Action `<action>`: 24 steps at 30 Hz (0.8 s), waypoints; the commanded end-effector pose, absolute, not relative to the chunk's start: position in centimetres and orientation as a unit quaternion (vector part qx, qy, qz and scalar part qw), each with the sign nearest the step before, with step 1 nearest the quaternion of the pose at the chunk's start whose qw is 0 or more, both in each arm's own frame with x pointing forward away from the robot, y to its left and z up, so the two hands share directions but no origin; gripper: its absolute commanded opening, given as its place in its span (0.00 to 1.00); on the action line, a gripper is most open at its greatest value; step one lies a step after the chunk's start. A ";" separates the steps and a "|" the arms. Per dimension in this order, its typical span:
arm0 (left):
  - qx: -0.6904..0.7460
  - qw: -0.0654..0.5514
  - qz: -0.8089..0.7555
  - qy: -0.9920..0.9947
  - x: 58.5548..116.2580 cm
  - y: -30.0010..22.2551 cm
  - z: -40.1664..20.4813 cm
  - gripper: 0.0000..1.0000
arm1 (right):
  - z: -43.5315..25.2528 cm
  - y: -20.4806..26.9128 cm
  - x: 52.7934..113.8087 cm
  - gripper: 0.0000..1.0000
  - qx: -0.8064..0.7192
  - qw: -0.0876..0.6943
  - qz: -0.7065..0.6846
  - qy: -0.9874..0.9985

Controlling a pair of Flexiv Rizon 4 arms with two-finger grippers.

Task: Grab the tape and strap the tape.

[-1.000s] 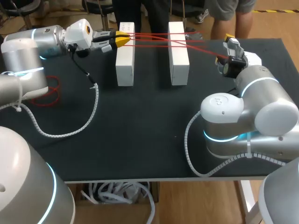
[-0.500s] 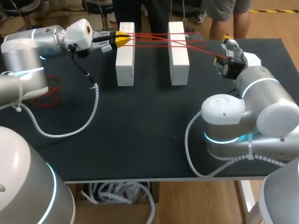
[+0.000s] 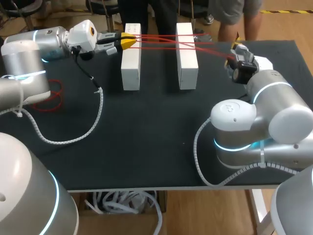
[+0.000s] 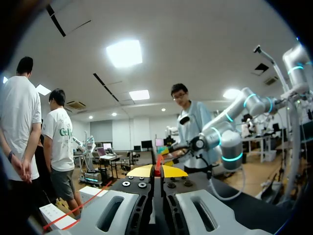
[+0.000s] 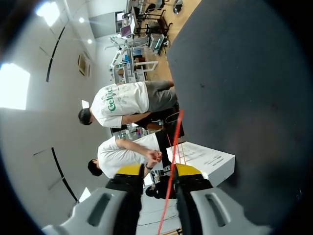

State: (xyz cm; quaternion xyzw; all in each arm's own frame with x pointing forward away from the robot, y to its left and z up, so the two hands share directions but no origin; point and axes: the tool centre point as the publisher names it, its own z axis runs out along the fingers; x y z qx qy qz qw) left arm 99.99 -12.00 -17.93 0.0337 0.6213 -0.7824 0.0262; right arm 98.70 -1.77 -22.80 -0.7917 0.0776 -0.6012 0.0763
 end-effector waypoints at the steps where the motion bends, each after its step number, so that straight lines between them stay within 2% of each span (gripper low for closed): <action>1: 0.035 0.025 -0.783 0.621 100.1 -12.0 -18.0 0.00 | -22.2 -1.5 98.9 0.00 -0.799 0.066 -0.592 0.078; 11: 0.035 0.025 -0.783 0.621 100.1 -12.0 -18.0 0.00 | -22.3 -1.6 99.0 0.00 -0.838 -0.030 -0.545 0.006; 14: 0.035 0.025 -0.783 0.621 100.1 -12.0 -18.0 0.00 | -21.4 -1.5 98.5 0.00 -0.867 -0.018 -0.497 -0.025; 24: 0.035 0.025 -0.783 0.621 100.1 -12.0 -18.0 0.00 | -21.4 -1.5 98.5 0.00 -0.867 -0.018 -0.497 -0.025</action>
